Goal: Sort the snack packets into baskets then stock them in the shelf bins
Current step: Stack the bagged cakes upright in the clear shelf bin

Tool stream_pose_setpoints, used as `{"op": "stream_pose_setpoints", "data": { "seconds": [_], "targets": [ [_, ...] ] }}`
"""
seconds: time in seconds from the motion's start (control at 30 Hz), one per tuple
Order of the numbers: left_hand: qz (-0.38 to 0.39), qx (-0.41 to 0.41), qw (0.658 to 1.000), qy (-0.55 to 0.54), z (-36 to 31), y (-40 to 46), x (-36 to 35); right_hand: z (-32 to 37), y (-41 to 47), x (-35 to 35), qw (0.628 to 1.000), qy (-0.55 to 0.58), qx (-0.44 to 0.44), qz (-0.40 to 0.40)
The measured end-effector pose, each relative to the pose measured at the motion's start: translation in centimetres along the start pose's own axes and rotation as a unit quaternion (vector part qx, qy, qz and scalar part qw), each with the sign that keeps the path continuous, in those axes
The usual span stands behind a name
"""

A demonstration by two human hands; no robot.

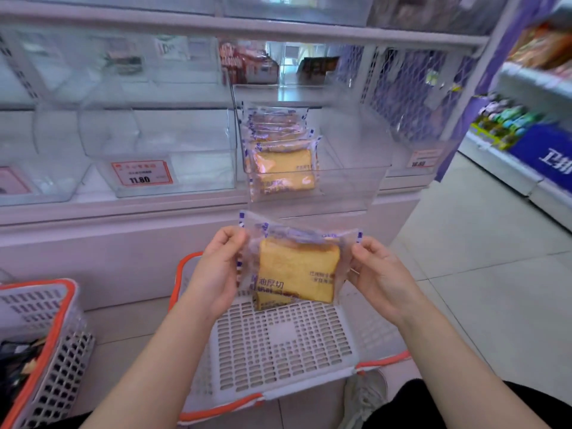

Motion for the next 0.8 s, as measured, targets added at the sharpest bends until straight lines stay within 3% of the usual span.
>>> {"op": "stream_pose_setpoints", "data": {
  "seconds": [0.1, 0.2, 0.3, 0.43, 0.6, 0.67, 0.7, 0.8],
  "targets": [
    [0.021, -0.035, 0.999, -0.015, -1.3, 0.3, -1.4, 1.0, 1.0, -0.3, 0.996, 0.038, 0.049, -0.062],
    [-0.017, -0.053, 0.998, -0.035, -2.5, 0.8, -2.8, 1.5, 2.1, -1.4, 0.996, 0.041, 0.053, -0.066],
    [-0.039, -0.077, 0.995, -0.046, -4.6, 1.9, -3.9, 3.6, 3.3, -2.8, 0.994, -0.075, 0.072, -0.027],
    [-0.007, -0.109, 0.994, -0.001, -7.9, 4.0, -5.7, 8.2, 5.1, -4.1, 0.962, -0.252, 0.106, 0.025],
    [0.012, -0.187, 0.974, 0.127, -13.3, 8.2, -6.9, 14.4, 7.9, -4.6, 0.936, -0.301, 0.182, 0.032],
    [0.028, -0.167, 0.942, 0.290, -14.9, 10.0, -7.0, 16.1, 9.5, -4.2, 0.932, -0.311, 0.183, 0.030],
    [0.034, -0.146, 0.910, 0.388, -15.4, 10.8, -6.9, 16.5, 10.3, -4.0, 0.931, -0.323, 0.168, 0.033],
    [0.051, -0.111, 0.777, 0.618, -15.9, 13.4, -6.7, 16.2, 12.9, -3.0, 0.901, -0.427, 0.071, 0.032]
  ]
}}
Point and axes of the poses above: each hand's wrist, its own y-axis towards the middle knuckle, its own x-axis out of the back of the hand, z = x × y, the point moved 3 cm from there along y, towards the middle knuckle, and after that the axes turned 11 degrees about z, right-handed, at the moved point
